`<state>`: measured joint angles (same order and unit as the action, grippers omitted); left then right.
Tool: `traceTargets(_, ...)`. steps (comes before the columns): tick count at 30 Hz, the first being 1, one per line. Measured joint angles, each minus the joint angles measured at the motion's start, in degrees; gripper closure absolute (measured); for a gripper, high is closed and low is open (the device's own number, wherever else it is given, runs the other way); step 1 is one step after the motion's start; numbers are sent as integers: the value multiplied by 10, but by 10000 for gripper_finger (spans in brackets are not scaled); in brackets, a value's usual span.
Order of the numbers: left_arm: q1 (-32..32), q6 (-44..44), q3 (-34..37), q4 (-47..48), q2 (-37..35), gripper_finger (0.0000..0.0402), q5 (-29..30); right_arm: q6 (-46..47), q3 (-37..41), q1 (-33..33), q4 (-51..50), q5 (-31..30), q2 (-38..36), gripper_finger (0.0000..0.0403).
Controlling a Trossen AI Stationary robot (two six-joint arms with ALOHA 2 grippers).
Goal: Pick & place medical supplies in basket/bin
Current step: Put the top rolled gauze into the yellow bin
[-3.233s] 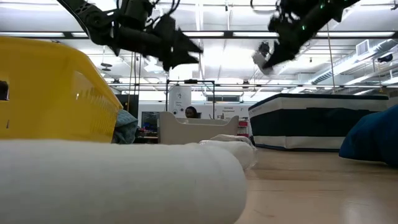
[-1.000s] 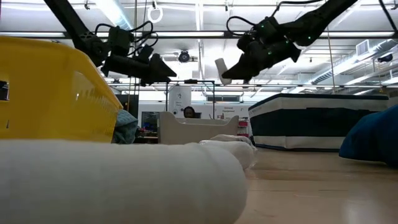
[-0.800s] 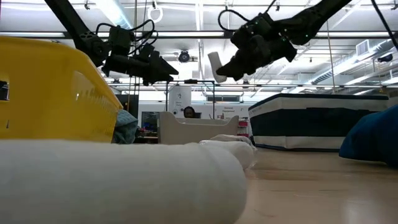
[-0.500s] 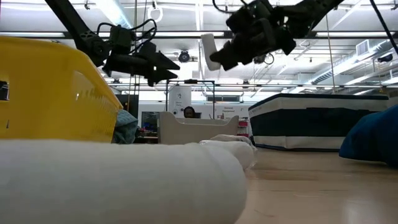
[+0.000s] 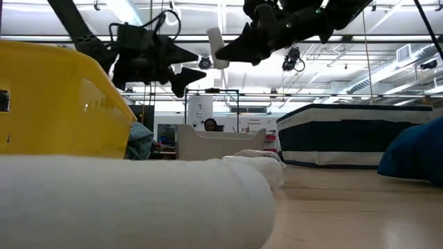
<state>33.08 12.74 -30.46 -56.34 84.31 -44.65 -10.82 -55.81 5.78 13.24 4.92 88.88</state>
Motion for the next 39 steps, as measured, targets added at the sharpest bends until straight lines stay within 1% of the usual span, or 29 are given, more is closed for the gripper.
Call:
traceTargets(4, -36, 28, 46, -123, -1, 103, 25, 15, 0, -19, 12, -38, 0, 377)
traceTargets(7, -66, 23, 62, -156, -1, 103, 43, 27, 0, -27, 31, -54, 0, 377)
traceTargets(9, -88, 8, 61, -152, -1, 103, 57, 31, 0, -27, 40, -54, 0, 377)
traceTargets(13, -130, -32, 61, -157, -1, 103, 121, 42, 0, -27, 47, -62, 0, 377)
traceTargets(16, -148, -56, 54, -164, -1, 103, 152, 42, 0, -27, 47, -64, 0, 377)
traceTargets(19, -159, -59, 38, -162, -1, 103, 179, 39, 0, -27, 54, -64, 0, 377)
traceTargets(26, -168, -69, -8, -97, 3, 103, 189, 24, 0, -26, 64, -64, 0, 377)
traceTargets(30, -173, -83, -17, -79, 3, 106, 196, 20, 0, -25, 68, -64, 0, 377)
traceTargets(34, -174, -86, -17, -85, 3, 126, 211, 16, 0, -25, 68, -64, 0, 377)
traceTargets(37, -175, -98, -17, -88, 3, 160, 216, 15, 0, -25, 67, -66, 0, 377)
traceTargets(39, -177, -106, -17, -89, 3, 192, 218, 15, 0, -25, 67, -66, 0, 377)
